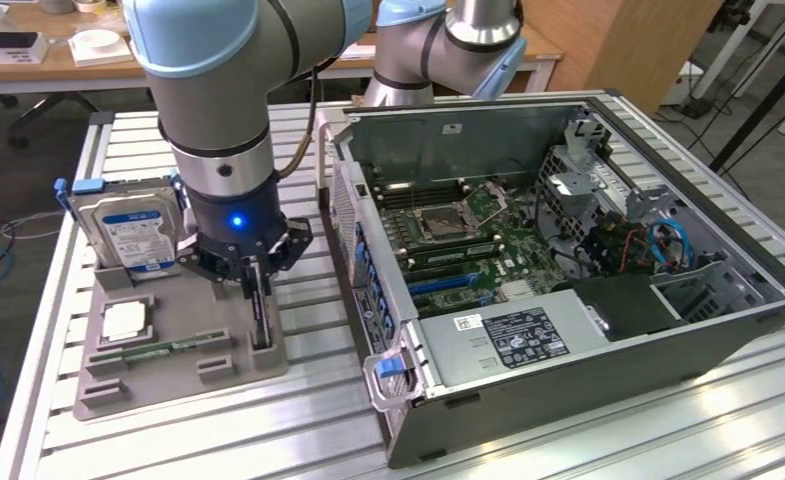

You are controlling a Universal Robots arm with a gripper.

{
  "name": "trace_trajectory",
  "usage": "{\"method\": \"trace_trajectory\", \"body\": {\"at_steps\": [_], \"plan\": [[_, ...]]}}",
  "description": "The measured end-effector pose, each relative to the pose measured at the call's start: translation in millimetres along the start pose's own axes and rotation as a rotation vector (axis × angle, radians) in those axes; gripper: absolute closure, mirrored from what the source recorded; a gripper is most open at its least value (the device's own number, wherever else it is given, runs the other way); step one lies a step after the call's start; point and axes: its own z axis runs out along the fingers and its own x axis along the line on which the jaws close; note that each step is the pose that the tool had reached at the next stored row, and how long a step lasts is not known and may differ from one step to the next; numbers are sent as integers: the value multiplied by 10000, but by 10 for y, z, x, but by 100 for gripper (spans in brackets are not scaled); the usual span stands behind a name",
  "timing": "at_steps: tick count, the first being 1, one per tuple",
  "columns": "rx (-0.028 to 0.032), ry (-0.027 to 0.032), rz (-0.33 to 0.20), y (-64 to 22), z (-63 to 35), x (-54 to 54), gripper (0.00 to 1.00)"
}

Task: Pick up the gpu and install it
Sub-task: 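Pick up the gpu and move the gpu toward the slot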

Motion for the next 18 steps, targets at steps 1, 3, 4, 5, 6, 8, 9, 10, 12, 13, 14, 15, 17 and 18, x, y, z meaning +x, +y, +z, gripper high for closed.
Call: {"method": "trace_trajectory", "body": {"at_steps": [1,3,4,5,6,8,9,10,12,13,14,15,17,18], "plan": [[0,0,0,0,0,0,74],[1,0,0,0,0,0,74],[0,0,0,0,0,0,74],[1,1,0,0,0,0,74],[1,0,0,0,0,0,74],[1,0,0,0,0,0,74],[1,1,0,0,0,0,74],[0,1,1,0,0,0,74],[1,0,0,0,0,0,74],[1,0,0,0,0,0,74],[1,0,0,0,0,0,74],[1,0,0,0,0,0,74],[1,0,0,0,0,0,74],[0,0,0,0,0,0,74]]}}
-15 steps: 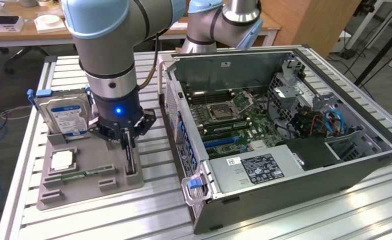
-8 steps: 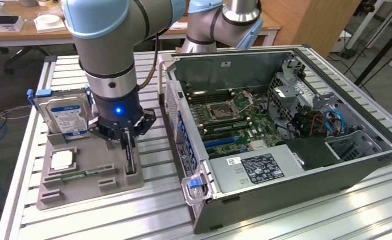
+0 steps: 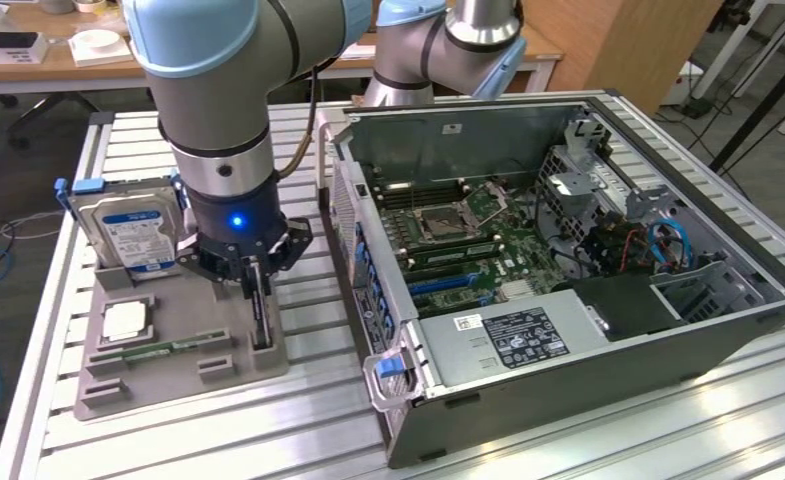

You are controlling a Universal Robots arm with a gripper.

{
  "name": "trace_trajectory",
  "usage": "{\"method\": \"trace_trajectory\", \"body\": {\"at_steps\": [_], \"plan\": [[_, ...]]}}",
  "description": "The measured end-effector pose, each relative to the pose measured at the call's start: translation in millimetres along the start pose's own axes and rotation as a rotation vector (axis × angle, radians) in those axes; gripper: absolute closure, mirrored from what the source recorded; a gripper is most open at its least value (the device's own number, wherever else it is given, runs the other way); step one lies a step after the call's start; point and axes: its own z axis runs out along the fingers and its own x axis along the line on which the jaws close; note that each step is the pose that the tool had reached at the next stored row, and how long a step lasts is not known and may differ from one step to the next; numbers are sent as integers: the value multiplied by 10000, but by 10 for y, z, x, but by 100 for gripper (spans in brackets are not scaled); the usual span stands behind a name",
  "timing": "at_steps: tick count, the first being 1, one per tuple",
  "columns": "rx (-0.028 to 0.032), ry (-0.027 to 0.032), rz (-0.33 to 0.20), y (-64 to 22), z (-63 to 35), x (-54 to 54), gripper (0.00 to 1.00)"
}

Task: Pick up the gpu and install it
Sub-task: 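Pick up the gpu and move the gpu toward the slot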

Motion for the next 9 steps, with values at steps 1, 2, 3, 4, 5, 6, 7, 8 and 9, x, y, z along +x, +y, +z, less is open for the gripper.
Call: {"method": "trace_trajectory", "body": {"at_steps": [1,2,3,4,5,6,7,8,9], "plan": [[0,1,0,0,0,0,74],[1,0,0,0,0,0,74],[0,0,0,0,-1,0,74],[-3,-4,0,1,-3,0,74],[-3,-5,0,1,-10,-1,74],[-1,-2,0,1,-22,-1,74],[0,0,0,1,-36,-1,74],[-1,-1,0,2,-49,-1,74],[0,0,0,3,-64,-2,74]]}}
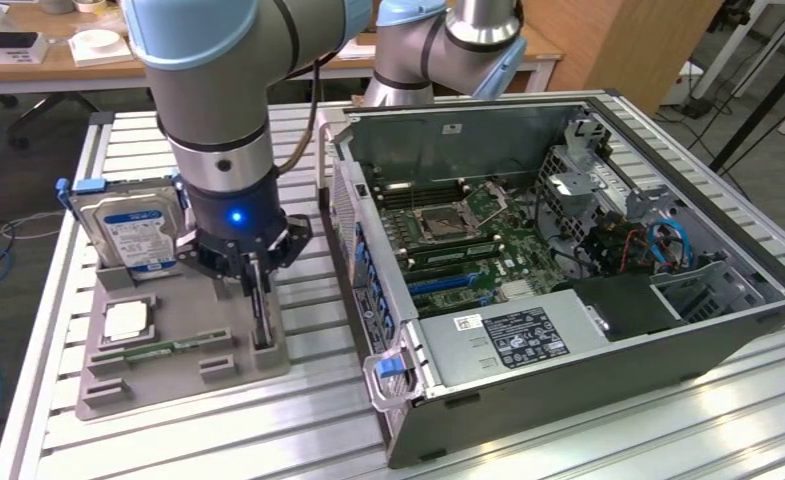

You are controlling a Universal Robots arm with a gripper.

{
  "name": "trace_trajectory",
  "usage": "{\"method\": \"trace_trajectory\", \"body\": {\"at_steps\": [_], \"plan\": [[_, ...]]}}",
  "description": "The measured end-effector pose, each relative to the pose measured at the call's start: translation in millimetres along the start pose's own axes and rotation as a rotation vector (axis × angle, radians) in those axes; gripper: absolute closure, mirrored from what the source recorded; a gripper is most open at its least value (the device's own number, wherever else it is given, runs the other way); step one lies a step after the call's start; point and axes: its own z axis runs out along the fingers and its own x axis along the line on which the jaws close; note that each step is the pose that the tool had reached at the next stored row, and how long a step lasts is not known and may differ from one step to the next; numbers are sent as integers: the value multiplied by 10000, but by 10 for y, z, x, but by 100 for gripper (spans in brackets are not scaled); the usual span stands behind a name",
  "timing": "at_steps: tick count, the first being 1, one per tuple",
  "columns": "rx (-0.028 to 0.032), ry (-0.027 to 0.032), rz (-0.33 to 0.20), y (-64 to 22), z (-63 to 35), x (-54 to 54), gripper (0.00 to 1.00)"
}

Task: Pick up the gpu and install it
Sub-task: 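Pick up the gpu and move the gpu toward the slot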

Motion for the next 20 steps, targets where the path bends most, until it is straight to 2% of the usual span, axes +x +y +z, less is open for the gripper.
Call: {"method": "trace_trajectory", "body": {"at_steps": [4,20], "plan": [[0,-1,0,2,-48,-1,74],[-1,-2,1,4,-83,-2,74]]}}
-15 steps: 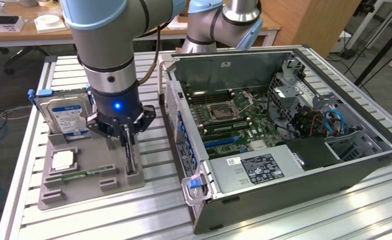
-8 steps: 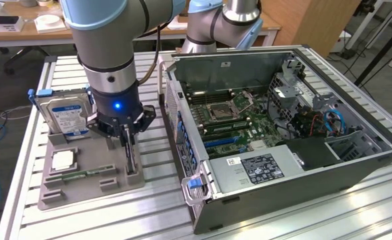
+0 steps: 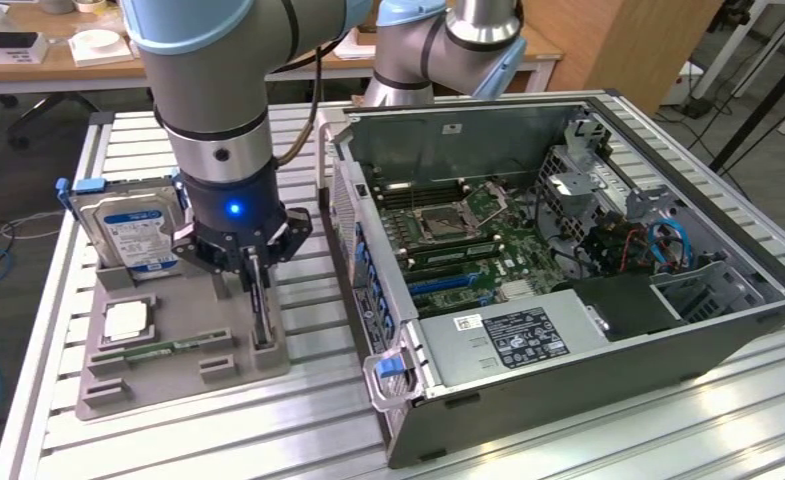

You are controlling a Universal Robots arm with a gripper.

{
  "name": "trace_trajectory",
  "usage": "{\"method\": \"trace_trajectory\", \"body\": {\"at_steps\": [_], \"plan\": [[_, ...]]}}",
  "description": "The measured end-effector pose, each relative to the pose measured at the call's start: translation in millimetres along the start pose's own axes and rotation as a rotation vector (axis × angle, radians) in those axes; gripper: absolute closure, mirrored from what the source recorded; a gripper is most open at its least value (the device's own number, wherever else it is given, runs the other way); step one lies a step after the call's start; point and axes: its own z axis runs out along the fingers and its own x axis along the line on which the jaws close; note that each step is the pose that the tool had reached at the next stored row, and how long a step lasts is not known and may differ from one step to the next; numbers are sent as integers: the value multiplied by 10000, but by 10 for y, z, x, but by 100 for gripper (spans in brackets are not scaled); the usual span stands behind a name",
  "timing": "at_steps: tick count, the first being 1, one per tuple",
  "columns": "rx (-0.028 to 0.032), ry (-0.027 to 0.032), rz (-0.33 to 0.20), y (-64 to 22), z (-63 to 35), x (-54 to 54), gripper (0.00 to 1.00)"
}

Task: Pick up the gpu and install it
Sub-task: 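Pick up the gpu and move the gpu toward the slot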

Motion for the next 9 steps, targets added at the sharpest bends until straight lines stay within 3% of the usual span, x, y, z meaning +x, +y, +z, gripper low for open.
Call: {"method": "trace_trajectory", "body": {"at_steps": [9], "plan": [[3,4,0,0,-19,0,74]]}}
